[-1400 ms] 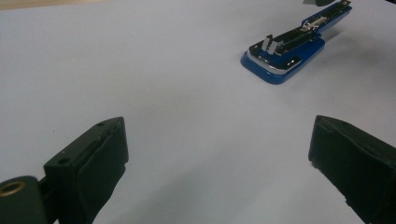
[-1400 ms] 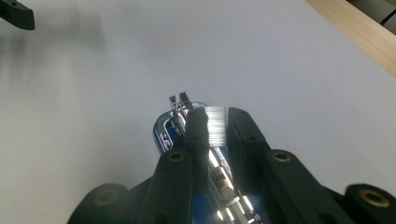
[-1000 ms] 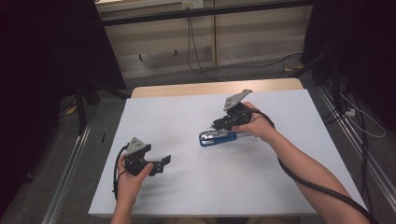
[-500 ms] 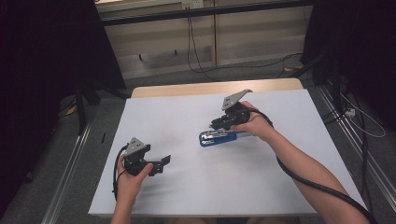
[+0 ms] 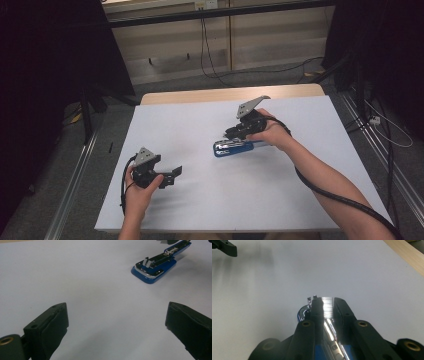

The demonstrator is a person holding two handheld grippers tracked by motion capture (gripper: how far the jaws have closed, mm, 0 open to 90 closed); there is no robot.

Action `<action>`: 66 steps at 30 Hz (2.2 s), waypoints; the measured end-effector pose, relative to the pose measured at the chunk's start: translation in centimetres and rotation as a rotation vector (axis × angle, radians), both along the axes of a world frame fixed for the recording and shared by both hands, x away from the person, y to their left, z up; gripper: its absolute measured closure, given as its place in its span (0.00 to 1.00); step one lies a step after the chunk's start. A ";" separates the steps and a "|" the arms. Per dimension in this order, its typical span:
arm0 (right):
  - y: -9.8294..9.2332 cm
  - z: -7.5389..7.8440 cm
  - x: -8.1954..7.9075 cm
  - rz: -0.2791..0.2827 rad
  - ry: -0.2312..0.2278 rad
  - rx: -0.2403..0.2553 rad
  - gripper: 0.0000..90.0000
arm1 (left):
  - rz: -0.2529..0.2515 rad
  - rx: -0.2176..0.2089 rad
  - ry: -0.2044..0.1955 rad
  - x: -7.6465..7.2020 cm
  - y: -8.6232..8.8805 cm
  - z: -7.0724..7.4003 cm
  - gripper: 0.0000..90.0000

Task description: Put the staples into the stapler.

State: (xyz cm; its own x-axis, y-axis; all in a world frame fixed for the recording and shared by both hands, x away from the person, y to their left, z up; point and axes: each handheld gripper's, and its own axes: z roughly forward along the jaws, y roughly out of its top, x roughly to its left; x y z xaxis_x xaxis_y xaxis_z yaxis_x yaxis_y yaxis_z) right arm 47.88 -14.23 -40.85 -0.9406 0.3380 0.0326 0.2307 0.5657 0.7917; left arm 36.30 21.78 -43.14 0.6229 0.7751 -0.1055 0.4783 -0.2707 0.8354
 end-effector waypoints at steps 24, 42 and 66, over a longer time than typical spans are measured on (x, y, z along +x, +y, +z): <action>0.9 -1.0 0.4 0.044 0.007 -0.011 0.88 | 0.007 -0.006 0.001 0.0 0.0 0.0 0.06; 1.5 -1.6 0.4 0.076 0.016 -0.019 0.88 | 0.009 -0.007 0.001 0.0 0.1 0.0 0.06; 1.7 -1.9 0.5 0.101 0.022 -0.023 0.88 | 0.008 -0.001 0.002 0.1 0.2 0.0 0.06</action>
